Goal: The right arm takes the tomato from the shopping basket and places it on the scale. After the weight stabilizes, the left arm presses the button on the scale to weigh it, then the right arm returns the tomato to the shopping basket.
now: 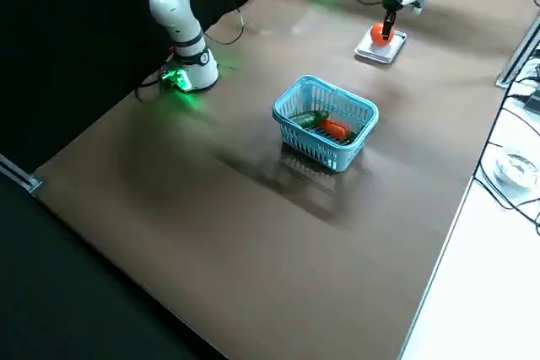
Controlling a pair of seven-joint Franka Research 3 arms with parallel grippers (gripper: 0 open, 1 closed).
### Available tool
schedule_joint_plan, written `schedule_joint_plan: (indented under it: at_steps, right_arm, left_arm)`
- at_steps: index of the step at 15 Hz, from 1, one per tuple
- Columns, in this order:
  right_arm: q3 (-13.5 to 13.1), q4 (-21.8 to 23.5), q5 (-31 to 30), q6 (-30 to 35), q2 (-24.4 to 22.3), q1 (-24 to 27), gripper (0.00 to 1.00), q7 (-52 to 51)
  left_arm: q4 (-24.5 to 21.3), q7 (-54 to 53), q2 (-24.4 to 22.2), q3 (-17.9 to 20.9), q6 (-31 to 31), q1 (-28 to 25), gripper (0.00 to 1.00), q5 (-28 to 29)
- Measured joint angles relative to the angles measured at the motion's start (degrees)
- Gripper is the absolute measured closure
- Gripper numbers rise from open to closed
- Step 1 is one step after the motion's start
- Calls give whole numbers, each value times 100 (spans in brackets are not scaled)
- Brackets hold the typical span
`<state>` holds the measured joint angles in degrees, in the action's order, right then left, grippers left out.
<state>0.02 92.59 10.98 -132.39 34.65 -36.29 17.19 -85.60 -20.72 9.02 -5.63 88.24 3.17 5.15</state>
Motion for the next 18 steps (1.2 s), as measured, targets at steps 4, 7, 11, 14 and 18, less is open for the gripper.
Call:
schedule_joint_plan:
  at_steps: [4,7,11,14,18]
  right_arm:
    - [1,2,4,-68,150,-115,0,6]
    - [1,3,5,-81,223,-179,0,11]
    - [1,3,5,-102,268,-207,1,12]
    - [-4,-5,5,-129,275,-219,24,12]
    - [-99,-77,5,-133,205,-155,25,12]
  left_arm:
    - [-6,1013,-528,257,-340,-24,0,-5]
    - [-21,2219,-523,276,-362,-68,0,-271]
    - [-32,3140,-576,267,-720,-39,0,-299]
    - [-50,3314,-577,285,-777,-252,0,-666]
    - [-59,3289,-582,290,-902,-350,0,-716]
